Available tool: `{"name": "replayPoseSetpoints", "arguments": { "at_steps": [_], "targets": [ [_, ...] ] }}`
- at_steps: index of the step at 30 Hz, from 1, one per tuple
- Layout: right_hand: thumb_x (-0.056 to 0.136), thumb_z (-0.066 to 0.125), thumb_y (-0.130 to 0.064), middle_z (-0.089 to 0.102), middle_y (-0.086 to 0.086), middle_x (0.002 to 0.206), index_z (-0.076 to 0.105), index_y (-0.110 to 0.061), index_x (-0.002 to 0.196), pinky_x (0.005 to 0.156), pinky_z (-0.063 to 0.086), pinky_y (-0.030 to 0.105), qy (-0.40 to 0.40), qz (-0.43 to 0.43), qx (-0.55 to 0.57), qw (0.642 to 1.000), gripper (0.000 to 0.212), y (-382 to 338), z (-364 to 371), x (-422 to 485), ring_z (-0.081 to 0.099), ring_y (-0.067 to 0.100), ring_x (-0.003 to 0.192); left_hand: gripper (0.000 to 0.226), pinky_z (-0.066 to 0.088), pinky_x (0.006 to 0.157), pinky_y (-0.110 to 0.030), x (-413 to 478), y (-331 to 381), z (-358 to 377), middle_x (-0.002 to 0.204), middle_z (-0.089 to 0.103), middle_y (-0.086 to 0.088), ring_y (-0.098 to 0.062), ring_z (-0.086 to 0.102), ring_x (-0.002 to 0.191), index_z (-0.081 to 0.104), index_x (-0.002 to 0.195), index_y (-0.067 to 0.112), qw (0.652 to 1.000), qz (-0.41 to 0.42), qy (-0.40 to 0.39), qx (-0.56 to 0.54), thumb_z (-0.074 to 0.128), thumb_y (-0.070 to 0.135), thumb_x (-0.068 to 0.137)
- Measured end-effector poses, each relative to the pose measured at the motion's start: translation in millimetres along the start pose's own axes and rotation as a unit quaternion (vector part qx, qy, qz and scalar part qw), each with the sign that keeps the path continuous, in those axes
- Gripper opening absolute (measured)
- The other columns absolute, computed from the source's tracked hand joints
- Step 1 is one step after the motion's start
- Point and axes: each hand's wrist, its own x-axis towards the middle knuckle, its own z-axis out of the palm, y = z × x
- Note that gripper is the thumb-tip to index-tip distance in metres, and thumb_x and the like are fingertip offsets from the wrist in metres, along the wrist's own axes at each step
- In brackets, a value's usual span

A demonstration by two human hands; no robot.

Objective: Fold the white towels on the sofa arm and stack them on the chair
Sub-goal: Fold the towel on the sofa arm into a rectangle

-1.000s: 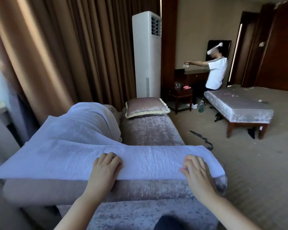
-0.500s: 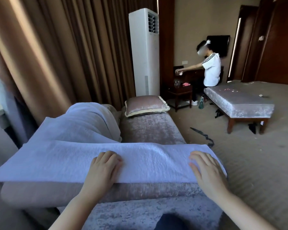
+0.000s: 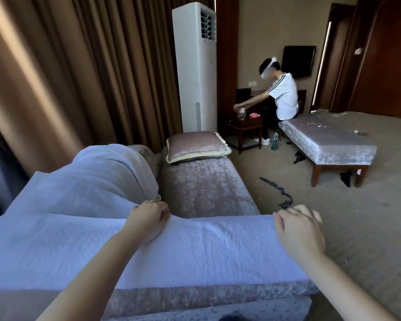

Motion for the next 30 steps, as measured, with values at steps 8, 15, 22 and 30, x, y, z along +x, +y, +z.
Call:
{"name": "replayPoseSetpoints", "arguments": {
  "at_steps": [8,15,22,30],
  "targets": [
    [0.087,0.033,-0.028,0.062,-0.004,0.064,0.066,-0.018,0.064,0.073,0.048,0.037,-0.018,-0.090,0.086,0.992,0.042,-70,56,90,0.058,0.023,0.070,0.015,0.037,0.085,-0.033,74,-1,19,0.110,0.055,0.003,-0.022,0.049,0.114,0.053,0.098,0.024,0.988,0.021,-0.076,0.135,0.043,0.013,0.096],
    [0.086,0.033,-0.026,0.060,-0.003,0.068,0.064,-0.014,0.064,0.069,0.042,0.034,-0.019,-0.102,0.127,0.986,0.040,-73,89,90,0.055,0.023,0.072,0.035,0.039,0.092,-0.031,88,-3,43,0.126,0.059,-0.003,-0.021,0.053,0.118,0.058,0.124,0.016,0.970,0.036,-0.198,0.139,0.036,0.035,0.104],
    [0.083,0.053,-0.014,0.058,0.001,0.063,0.062,-0.010,0.060,0.067,0.044,0.038,-0.071,-0.096,0.132,0.984,0.025,-73,89,88,0.055,0.027,0.070,0.031,0.035,0.103,-0.035,88,-2,40,0.133,0.054,0.004,-0.018,0.046,0.126,0.060,0.125,0.020,0.958,0.040,-0.235,0.160,0.044,0.031,0.102],
    [0.094,0.045,-0.009,0.053,-0.004,0.133,0.044,-0.026,0.139,0.102,0.031,0.033,-0.246,-0.116,0.154,0.950,0.049,-73,86,90,0.041,0.018,0.126,0.022,0.036,0.063,-0.033,82,-5,25,0.078,0.054,0.000,-0.021,0.046,0.077,0.063,0.081,0.015,0.950,0.167,0.258,0.056,0.043,0.019,0.089]
  ]
}}
